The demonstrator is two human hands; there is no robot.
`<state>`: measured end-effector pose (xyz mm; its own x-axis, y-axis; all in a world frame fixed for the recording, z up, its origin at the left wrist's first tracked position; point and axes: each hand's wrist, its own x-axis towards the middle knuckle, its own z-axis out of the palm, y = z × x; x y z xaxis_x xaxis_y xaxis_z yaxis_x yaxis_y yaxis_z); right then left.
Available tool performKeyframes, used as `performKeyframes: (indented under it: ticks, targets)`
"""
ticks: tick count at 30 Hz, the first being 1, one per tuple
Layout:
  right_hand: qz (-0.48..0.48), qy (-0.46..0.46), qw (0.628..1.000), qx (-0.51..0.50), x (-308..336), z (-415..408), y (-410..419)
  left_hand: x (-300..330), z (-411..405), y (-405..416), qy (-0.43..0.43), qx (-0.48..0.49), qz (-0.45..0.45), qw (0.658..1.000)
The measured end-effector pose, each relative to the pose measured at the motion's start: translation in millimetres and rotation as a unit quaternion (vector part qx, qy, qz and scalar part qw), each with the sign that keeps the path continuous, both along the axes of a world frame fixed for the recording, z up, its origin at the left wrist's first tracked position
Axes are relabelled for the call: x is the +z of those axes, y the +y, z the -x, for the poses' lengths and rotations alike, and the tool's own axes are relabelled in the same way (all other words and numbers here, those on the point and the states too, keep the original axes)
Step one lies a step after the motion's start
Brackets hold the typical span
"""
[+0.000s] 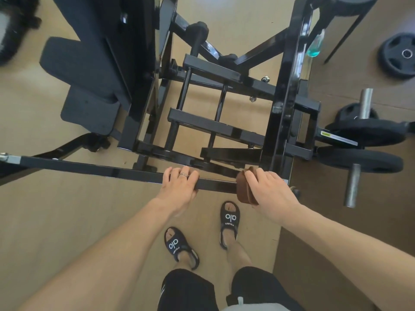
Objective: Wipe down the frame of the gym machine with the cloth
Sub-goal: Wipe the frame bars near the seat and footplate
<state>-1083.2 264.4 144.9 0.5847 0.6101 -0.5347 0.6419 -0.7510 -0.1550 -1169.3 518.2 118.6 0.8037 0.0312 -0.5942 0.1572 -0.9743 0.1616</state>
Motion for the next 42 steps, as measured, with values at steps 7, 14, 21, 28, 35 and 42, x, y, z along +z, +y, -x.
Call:
performKeyframes:
  ticks: [7,14,21,28,35,42]
  targets:
    - [0.011,0.015,1.0,-0.021,4.3,4.3,34.7,-5.3,3.5,0.4,-0.031,0.004,0.017,0.999]
    - [-0.026,0.024,0.999,-0.01,1.4,20.5,124.0,-2.1,0.3,8.4,-0.012,-0.003,0.044,0.999]
    - [-0.07,-0.002,0.997,-0.033,-6.8,33.5,156.0,9.3,22.4,100.2,-0.007,-0.046,-0.118,0.992]
    - [-0.012,-0.039,0.996,-0.073,4.8,18.9,64.6,0.0,24.0,156.5,0.073,-0.069,-0.086,0.991]
    - [0.107,-0.016,0.992,-0.062,5.9,8.8,60.5,-4.3,28.5,159.3,0.026,-0.057,-0.047,0.997]
    - [0.049,0.032,0.995,-0.077,15.4,25.2,151.5,-1.4,33.0,159.2,0.017,-0.061,-0.048,0.997]
